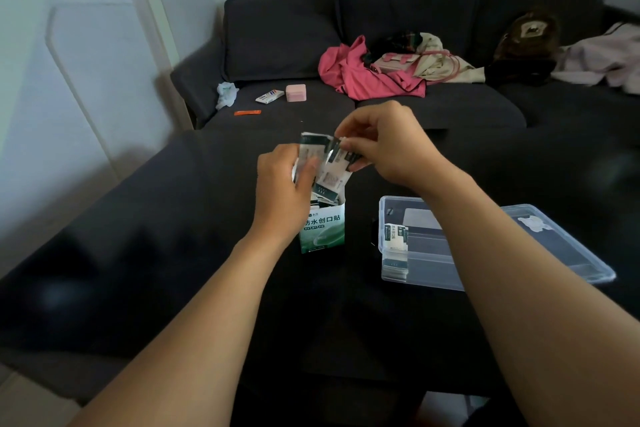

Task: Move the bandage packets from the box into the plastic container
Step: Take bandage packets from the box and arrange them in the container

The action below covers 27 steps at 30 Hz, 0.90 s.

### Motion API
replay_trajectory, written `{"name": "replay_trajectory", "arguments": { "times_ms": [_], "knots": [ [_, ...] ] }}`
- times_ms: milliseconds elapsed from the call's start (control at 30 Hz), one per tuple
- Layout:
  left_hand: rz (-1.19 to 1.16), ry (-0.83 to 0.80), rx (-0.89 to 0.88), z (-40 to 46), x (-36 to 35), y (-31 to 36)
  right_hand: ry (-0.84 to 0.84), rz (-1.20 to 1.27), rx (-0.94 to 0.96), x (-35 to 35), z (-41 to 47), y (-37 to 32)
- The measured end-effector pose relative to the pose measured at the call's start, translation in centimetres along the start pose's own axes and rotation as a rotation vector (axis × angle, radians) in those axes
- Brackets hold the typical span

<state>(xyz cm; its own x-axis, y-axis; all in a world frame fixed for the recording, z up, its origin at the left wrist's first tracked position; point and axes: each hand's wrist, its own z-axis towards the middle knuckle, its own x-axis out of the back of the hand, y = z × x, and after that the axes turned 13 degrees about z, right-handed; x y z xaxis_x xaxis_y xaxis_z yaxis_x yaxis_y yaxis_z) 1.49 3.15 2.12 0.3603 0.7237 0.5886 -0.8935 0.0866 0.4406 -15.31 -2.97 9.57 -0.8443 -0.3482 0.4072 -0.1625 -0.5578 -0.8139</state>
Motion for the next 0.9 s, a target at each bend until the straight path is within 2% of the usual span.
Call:
{"name": "replay_trajectory", "arguments": {
  "times_ms": [100, 167, 233, 300, 400, 533, 633, 700, 800, 900],
  "knots": [
    [-0.223, 0.050, 0.166, 0.2, 0.6, 0.8, 0.016, 0.133, -0.071, 1.8, -0.4, -0.7],
    [-0.461, -0.007, 0.290, 0.1, 1.2, 2.0, 0.002, 0.267, -0.134, 3.8, -1.1, -1.4],
    [-0.721, -0.198, 0.396, -0.3, 1.7, 3.7, -0.041, 0.390, -0.180, 5.4, -1.8, -1.8],
    [-0.841, -0.415, 0.458, -0.7, 2.0, 5.4, -0.087, 0.440, -0.208, 6.0, -2.2, -1.9],
    [-0.875, -0.593, 0.520, -1.2, 1.5, 7.0, -0.132, 0.307, -0.242, 6.1, -2.6, -1.3],
    [-0.995, -0.795, 0.705, -1.4, 0.4, 8.2, -0.165, 0.064, -0.277, 6.6, -2.7, -0.7],
    [-0.970, -0.880, 0.622, -1.5, -0.5, 9.0, -0.149, -0.062, -0.227, 6.5, -3.1, -0.2],
    [-0.859, -0.859, 0.552, -1.7, -1.1, 9.7, -0.063, -0.150, -0.176, 6.4, -3.3, 0.4],
    [-0.658, -0.712, 0.453, -2.0, -2.3, 10.9, 0.050, -0.154, -0.174, 5.3, -3.7, 1.0],
    [-0.460, -0.548, 0.337, -2.3, -3.3, 11.9, -0.045, -0.098, -0.245, 3.2, -4.5, 1.4]
  ]
}}
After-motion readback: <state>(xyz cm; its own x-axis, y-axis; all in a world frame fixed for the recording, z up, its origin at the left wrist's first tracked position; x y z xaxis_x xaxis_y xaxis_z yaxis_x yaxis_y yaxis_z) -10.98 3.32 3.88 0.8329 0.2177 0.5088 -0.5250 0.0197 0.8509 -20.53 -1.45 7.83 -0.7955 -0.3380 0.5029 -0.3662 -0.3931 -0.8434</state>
